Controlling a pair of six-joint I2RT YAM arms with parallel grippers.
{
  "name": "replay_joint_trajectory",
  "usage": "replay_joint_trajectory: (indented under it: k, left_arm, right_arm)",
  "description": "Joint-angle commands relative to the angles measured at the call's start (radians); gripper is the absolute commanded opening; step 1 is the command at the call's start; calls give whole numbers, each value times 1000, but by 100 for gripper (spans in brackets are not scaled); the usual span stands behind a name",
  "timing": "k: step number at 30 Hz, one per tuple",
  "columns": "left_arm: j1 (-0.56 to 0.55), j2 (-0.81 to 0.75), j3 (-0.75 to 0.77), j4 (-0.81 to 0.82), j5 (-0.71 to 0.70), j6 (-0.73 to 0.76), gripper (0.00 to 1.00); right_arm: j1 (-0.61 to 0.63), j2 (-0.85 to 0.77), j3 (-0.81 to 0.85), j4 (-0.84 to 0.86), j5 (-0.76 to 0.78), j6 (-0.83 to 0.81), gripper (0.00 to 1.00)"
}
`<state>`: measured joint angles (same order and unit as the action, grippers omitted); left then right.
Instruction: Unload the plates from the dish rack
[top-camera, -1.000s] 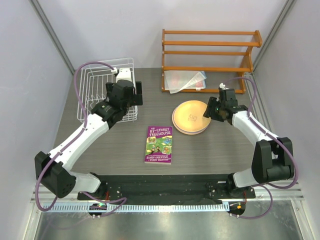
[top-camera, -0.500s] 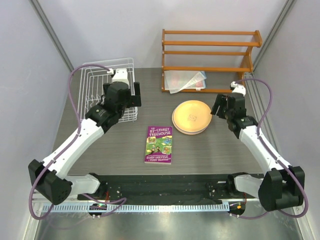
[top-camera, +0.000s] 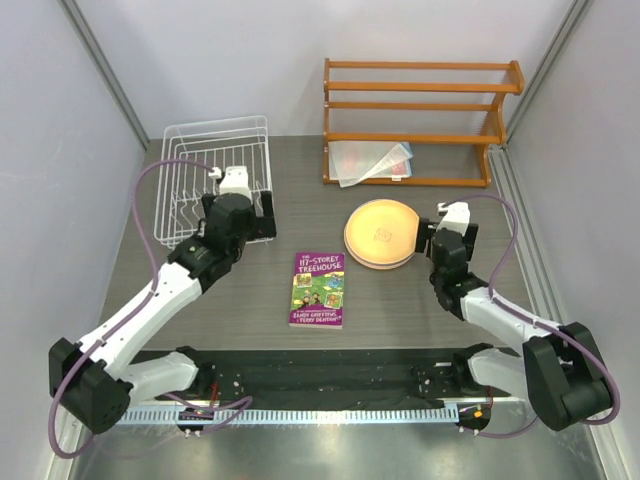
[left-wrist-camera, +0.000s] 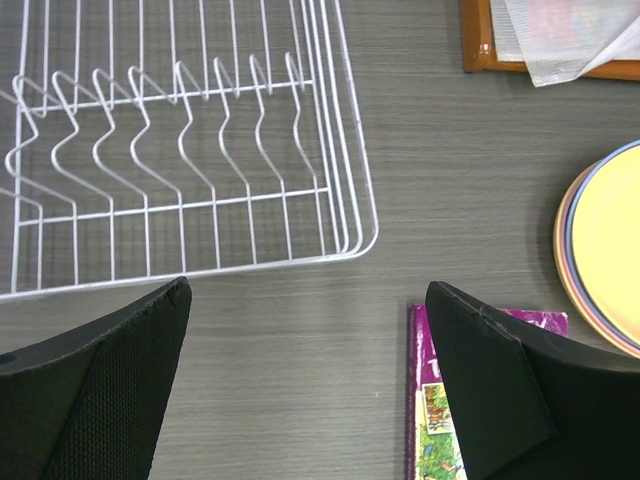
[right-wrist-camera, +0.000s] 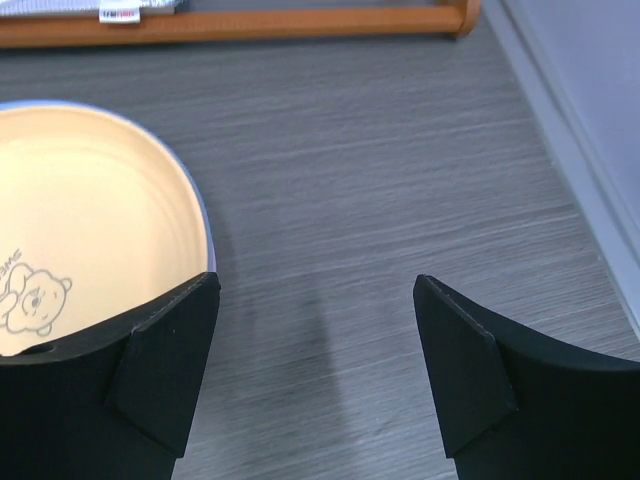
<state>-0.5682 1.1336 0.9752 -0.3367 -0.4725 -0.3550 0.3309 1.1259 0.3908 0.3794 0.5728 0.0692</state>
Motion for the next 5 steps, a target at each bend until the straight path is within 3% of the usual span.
replay_joint_trajectory:
  k: [1,5]
  left_arm:
    - [1,-89,-53,100,-74,-7,99]
    - [-1,-132,-93,139,-94,-5,99]
  right_arm:
    - [20,0,-29,203,145,-45,84]
    - [20,-6,-41,223,153,-60,85]
